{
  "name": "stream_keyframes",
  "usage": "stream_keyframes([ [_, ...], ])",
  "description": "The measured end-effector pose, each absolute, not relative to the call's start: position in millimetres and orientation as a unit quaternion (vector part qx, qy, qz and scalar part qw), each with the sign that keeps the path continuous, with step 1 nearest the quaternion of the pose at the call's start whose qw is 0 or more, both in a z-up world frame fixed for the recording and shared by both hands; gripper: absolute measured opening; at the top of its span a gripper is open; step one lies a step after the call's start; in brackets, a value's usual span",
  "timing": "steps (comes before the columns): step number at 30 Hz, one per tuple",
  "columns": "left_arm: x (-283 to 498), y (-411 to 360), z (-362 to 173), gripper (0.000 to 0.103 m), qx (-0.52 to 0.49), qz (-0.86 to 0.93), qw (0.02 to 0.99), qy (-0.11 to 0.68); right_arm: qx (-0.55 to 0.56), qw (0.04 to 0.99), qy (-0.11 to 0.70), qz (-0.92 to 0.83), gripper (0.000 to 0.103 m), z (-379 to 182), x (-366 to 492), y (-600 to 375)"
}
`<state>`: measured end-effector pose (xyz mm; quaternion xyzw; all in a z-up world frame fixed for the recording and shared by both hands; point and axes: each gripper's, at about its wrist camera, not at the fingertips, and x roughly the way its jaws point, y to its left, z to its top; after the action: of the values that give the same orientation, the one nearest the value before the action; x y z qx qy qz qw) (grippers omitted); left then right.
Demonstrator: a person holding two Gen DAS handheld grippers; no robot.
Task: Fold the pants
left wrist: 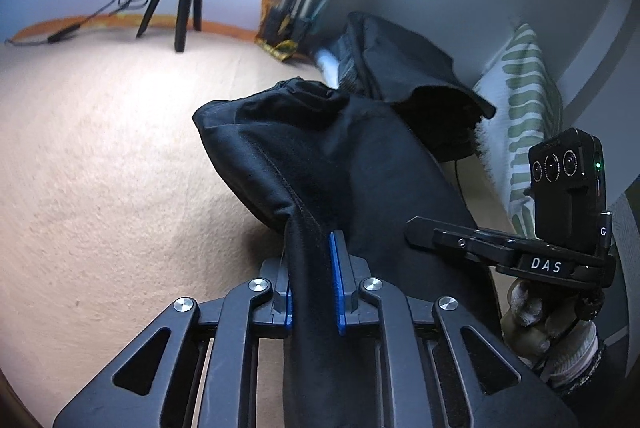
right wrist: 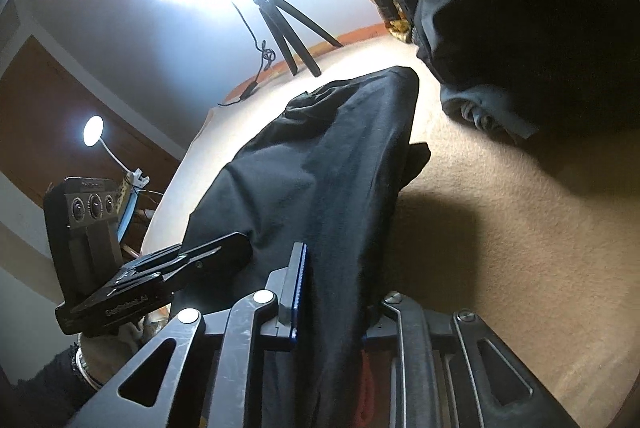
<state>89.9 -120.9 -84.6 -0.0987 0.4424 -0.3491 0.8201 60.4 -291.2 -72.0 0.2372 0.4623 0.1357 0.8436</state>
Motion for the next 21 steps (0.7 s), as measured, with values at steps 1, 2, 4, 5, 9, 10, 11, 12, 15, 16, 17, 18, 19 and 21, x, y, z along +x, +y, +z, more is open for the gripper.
stream_keyframes([
  [1, 87.9, -121.6, -80.7, 0.012, -0.094, -0.351, 0.823, 0.436, 0.233, 0.846, 0.459, 0.136, 0.017, -67.7, 58.9, -289.3],
  [2, 86.0, -122.7, -77.7, 0.011, -0.091, -0.353, 0.826, 0.430, 0.229, 0.849, 0.456, 0.137, 0.015, -63.5, 57.4, -287.6],
  [4, 82.4, -125.8, -72.6, 0.010, -0.084, -0.358, 0.830, 0.420, 0.227, 0.853, 0.449, 0.139, 0.012, -56.1, 55.0, -285.1],
  [5, 81.2, -126.5, -70.7, 0.010, -0.083, -0.361, 0.830, 0.417, 0.226, 0.854, 0.447, 0.142, 0.007, -53.1, 52.6, -285.5],
  [9, 83.2, -127.6, -72.1, 0.010, -0.085, -0.354, 0.832, 0.419, 0.214, 0.857, 0.448, 0.134, 0.006, -49.3, 52.2, -280.6],
  [10, 85.9, -126.2, -75.6, 0.010, -0.089, -0.348, 0.831, 0.424, 0.214, 0.856, 0.452, 0.128, 0.007, -53.0, 54.3, -282.0],
  [11, 88.4, -124.9, -78.8, 0.010, -0.093, -0.344, 0.830, 0.430, 0.216, 0.854, 0.456, 0.125, 0.007, -56.6, 56.2, -283.9],
  [12, 89.7, -123.0, -81.1, 0.010, -0.096, -0.342, 0.828, 0.434, 0.216, 0.851, 0.463, 0.125, 0.008, -61.7, 58.5, -286.4],
  [15, 94.6, -116.4, -88.6, 0.010, -0.100, -0.330, 0.827, 0.444, 0.196, 0.849, 0.479, 0.107, 0.022, -70.0, 65.1, -289.8],
  [16, 95.5, -114.5, -90.6, 0.010, -0.103, -0.328, 0.826, 0.447, 0.192, 0.847, 0.486, 0.099, 0.029, -72.9, 67.0, -291.6],
  [17, 97.5, -111.6, -93.7, 0.010, -0.109, -0.326, 0.824, 0.451, 0.188, 0.845, 0.493, 0.086, 0.038, -76.8, 68.6, -295.4],
  [18, 99.3, -109.1, -96.9, 0.010, -0.114, -0.325, 0.821, 0.456, 0.185, 0.843, 0.499, 0.073, 0.042, -81.5, 70.0, -300.3],
  [19, 101.4, -107.2, -100.5, 0.010, -0.119, -0.322, 0.818, 0.462, 0.189, 0.840, 0.503, 0.069, 0.043, -85.0, 70.4, -304.8],
  [21, 104.1, -103.5, -105.8, 0.010, -0.124, -0.319, 0.814, 0.470, 0.227, 0.825, 0.511, 0.081, 0.043, -96.6, 71.8, -319.5],
])
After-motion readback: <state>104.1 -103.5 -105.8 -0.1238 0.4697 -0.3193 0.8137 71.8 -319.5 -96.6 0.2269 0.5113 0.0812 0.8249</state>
